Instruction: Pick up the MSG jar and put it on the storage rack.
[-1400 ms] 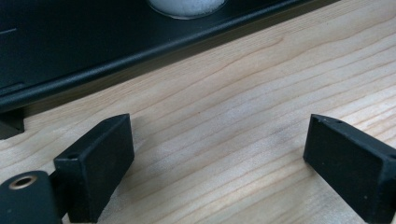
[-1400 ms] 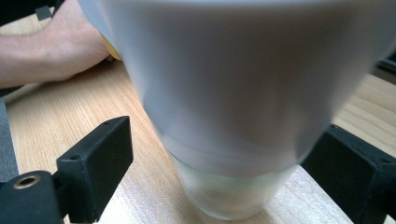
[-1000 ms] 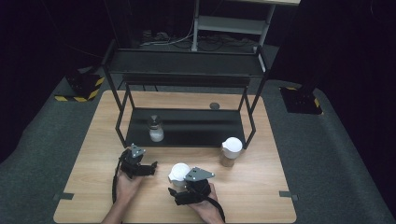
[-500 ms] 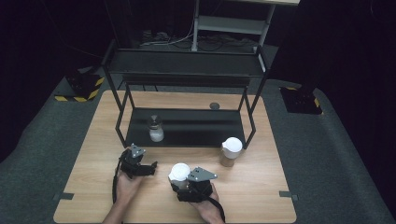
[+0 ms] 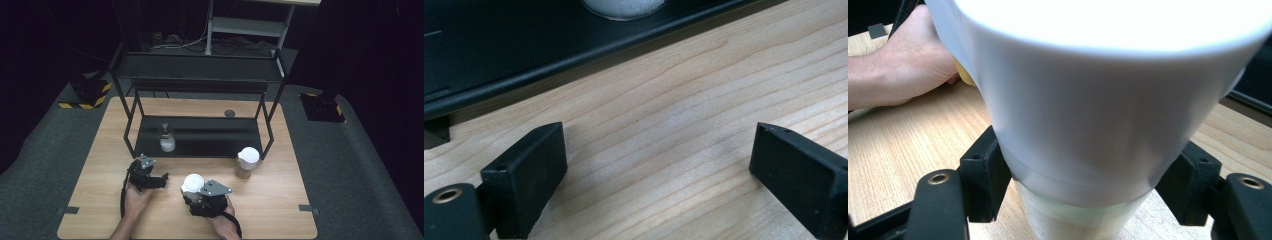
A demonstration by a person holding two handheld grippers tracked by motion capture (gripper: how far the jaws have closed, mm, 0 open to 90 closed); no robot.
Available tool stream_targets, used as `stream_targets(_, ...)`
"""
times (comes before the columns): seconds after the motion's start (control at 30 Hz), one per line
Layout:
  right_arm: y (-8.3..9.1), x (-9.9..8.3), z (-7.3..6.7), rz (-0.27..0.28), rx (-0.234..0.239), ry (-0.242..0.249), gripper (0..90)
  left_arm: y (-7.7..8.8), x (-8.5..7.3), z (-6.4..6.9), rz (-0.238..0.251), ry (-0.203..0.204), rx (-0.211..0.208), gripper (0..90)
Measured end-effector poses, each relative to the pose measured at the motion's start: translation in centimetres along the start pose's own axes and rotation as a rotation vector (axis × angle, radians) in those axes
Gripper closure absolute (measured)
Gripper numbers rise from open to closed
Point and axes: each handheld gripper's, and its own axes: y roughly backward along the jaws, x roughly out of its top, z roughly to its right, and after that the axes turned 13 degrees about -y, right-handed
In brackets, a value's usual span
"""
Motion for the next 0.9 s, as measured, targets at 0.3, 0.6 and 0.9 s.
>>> stream_targets(0.3, 0.1, 0.2, 0.0, 0.009, 0.016, 0.005, 31.1, 0.0, 0.0, 0.0, 0.001, 0.001, -0.001, 8.3)
stream_targets(0.6, 0.4, 1.1, 0.6, 0.004, 0.008, -0.002, 31.1, -0.1, 0.0, -0.1, 0.002, 0.002, -0.005, 8.1)
stream_targets(0.9, 1.1, 1.5, 1.3, 0.02, -0.017, -0.039, 31.1, 0.0, 0.0, 0.0, 0.001, 0.0, -0.001, 8.3)
